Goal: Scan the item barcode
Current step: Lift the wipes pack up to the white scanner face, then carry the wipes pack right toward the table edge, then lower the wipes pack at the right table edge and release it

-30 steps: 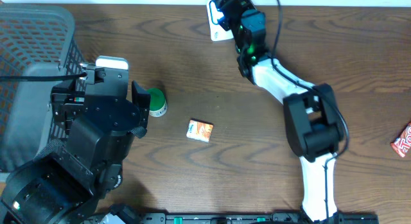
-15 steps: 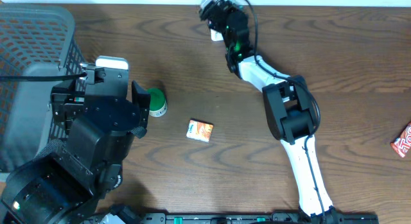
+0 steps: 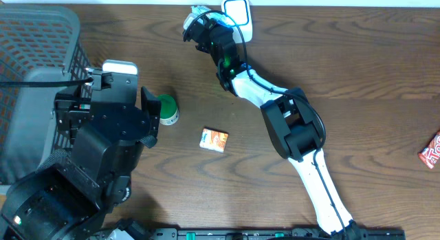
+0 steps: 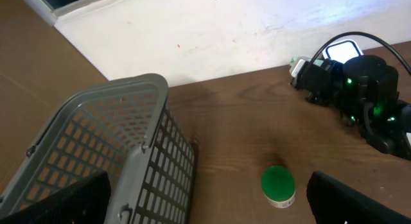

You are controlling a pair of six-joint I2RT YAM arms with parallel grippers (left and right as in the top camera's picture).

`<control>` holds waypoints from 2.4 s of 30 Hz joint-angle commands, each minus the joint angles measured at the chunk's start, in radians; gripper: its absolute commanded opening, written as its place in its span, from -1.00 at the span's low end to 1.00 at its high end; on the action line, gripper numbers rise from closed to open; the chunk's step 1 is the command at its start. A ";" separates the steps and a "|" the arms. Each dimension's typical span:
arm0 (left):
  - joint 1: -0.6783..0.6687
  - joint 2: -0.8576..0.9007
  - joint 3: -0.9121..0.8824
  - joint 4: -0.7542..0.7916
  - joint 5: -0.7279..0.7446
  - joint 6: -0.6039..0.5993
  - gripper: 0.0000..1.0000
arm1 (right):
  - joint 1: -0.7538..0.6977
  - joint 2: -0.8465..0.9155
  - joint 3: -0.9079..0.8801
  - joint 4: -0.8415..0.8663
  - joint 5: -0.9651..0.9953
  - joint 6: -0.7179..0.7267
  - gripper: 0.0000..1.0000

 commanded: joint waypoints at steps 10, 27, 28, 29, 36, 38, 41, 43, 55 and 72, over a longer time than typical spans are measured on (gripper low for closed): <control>0.003 0.003 0.006 -0.003 -0.020 0.005 0.96 | -0.022 -0.050 0.012 -0.134 0.127 0.004 -0.98; 0.003 0.003 0.006 -0.003 -0.020 0.005 0.96 | -0.136 -0.525 0.012 -1.032 0.258 0.182 -0.98; 0.003 0.003 0.006 -0.003 -0.020 0.005 0.96 | -0.156 -0.542 0.012 -1.073 0.258 0.212 -0.98; 0.003 0.003 0.006 -0.003 -0.020 0.005 0.96 | -0.181 -0.559 0.012 -1.120 0.258 0.243 -0.97; 0.003 0.003 0.006 -0.003 -0.020 0.005 0.96 | -0.426 -0.578 0.007 -1.451 0.221 0.372 -0.98; 0.003 0.003 0.006 -0.003 -0.020 0.005 0.96 | -0.513 -0.570 -0.007 -1.503 0.190 0.410 -0.98; 0.003 0.003 0.006 -0.003 -0.020 0.005 0.96 | -0.646 -0.552 -0.041 -1.527 0.133 0.465 -0.98; 0.003 0.003 0.006 -0.003 -0.020 0.005 0.96 | -0.732 -0.546 -0.085 -1.518 0.090 0.497 -0.97; 0.003 0.003 0.006 -0.003 -0.020 0.005 0.95 | -1.067 -0.546 -0.447 -1.202 -0.139 0.678 -0.98; 0.003 0.003 0.006 -0.003 -0.020 0.005 0.95 | -0.947 -0.535 -0.331 -1.090 -0.245 0.376 0.98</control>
